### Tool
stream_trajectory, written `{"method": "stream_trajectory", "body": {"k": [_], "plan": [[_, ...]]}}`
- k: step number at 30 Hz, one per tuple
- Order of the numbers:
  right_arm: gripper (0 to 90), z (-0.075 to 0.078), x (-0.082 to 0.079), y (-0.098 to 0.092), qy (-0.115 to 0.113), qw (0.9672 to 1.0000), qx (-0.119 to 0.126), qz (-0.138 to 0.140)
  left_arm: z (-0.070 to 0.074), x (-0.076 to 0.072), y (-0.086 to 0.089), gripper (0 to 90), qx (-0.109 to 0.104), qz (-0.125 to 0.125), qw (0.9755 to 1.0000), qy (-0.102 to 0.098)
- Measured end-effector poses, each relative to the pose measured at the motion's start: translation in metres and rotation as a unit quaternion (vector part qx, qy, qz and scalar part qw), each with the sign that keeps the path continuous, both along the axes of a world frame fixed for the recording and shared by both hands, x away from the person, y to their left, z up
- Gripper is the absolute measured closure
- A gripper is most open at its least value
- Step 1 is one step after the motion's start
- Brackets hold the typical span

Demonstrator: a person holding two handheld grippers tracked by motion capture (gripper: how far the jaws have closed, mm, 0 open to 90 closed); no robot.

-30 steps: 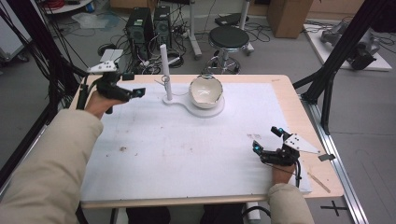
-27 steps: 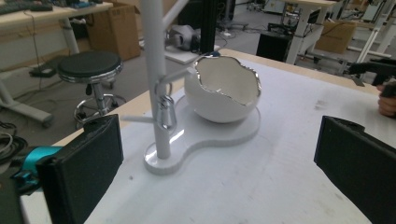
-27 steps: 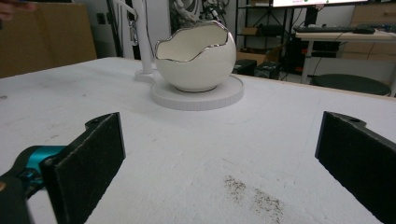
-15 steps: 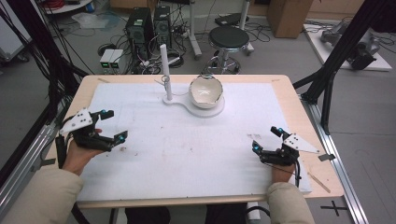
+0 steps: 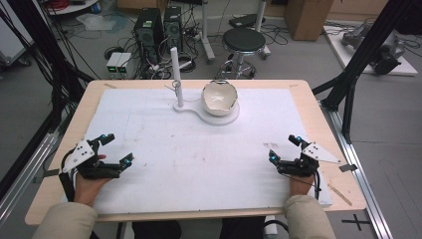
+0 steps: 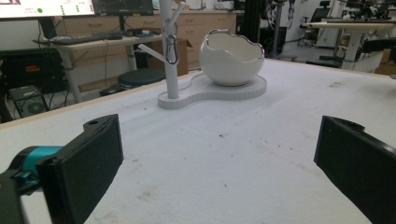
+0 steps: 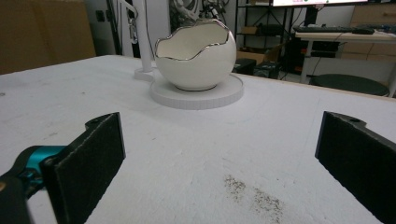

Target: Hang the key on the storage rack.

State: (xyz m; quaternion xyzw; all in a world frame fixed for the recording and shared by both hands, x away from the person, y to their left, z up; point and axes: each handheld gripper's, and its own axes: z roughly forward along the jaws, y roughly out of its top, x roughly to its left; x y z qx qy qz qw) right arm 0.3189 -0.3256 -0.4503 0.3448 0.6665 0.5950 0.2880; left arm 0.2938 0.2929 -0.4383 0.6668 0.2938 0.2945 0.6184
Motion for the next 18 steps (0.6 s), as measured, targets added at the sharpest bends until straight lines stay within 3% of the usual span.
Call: {"method": "stream_trajectory", "body": {"k": [5, 8, 18], "plan": [[0.5, 0.000, 0.000, 0.000, 0.000, 1.0000, 0.000, 0.000, -0.013, -0.005, 0.001, 1.7, -0.008, 0.010, 0.9999, -0.002], [0.5, 0.000, 0.000, 0.001, -0.001, 1.0000, -0.001, 0.002, -0.014, -0.008, 0.004, 1.7, -0.027, 0.026, 0.9991, -0.019], [0.5, 0.000, 0.000, 0.000, -0.003, 1.0000, 0.001, 0.001, -0.015, -0.011, 0.003, 1.8, -0.025, 0.033, 0.9987, -0.027]]}}
